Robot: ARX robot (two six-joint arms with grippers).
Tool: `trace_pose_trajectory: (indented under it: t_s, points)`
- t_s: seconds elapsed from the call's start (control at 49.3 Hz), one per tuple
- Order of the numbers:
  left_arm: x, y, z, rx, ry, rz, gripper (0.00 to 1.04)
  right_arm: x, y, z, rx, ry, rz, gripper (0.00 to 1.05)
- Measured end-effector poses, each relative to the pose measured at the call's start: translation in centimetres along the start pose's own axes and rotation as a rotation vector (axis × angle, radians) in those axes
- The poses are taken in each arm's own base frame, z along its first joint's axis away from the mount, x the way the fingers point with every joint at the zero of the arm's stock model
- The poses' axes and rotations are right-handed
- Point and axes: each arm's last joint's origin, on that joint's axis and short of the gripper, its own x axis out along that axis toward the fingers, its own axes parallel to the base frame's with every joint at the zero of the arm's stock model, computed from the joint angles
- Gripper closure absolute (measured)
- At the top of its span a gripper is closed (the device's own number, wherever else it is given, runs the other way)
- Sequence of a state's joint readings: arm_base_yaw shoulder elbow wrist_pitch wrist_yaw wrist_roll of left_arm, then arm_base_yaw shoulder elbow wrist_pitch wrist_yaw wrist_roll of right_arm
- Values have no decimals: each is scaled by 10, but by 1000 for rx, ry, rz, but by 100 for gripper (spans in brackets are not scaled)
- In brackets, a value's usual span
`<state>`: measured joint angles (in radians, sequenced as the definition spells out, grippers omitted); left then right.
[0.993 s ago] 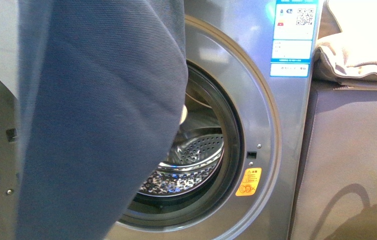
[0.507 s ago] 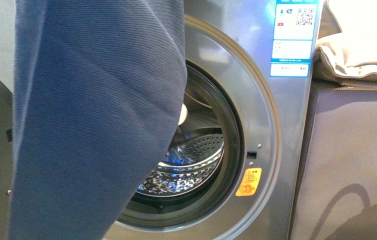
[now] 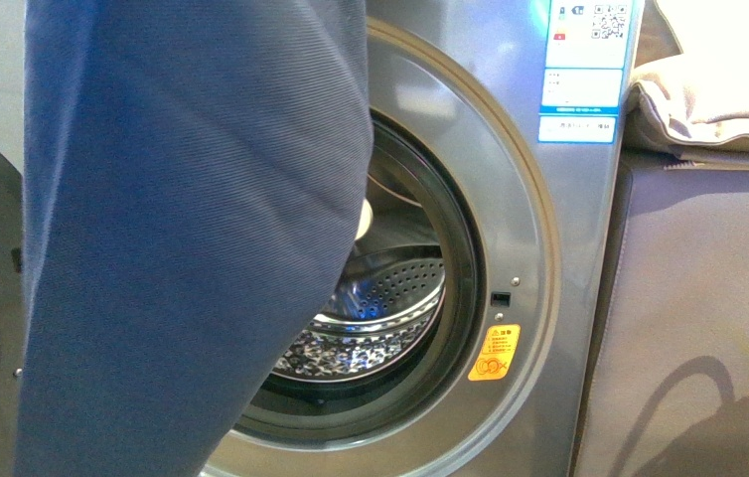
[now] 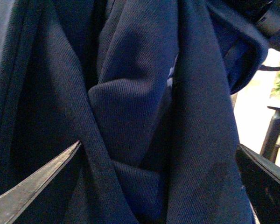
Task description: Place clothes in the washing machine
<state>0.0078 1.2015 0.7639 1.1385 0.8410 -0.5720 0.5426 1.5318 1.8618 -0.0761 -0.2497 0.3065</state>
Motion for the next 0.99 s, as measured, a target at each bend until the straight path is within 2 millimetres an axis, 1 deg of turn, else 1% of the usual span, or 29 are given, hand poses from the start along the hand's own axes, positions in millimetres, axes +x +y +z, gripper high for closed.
trace_pose_trajectory:
  t_s: [0.122, 0.243, 0.426, 0.73, 0.831, 0.993]
  points:
    - [2, 15, 3, -36, -44, -59, 6, 0, 0, 0, 0, 0, 0, 92]
    - [5, 26, 3, -60, -43, -24, 6, 0, 0, 0, 0, 0, 0, 92]
    - [9, 38, 5, -45, -53, 18, 6, 0, 0, 0, 0, 0, 0, 92]
    - [7, 61, 10, -5, -75, 53, 6, 0, 0, 0, 0, 0, 0, 92]
    - [7, 63, 10, -23, -78, 28, 6, 0, 0, 0, 0, 0, 0, 92]
    - [12, 57, 8, -54, -69, -34, 6, 0, 0, 0, 0, 0, 0, 92]
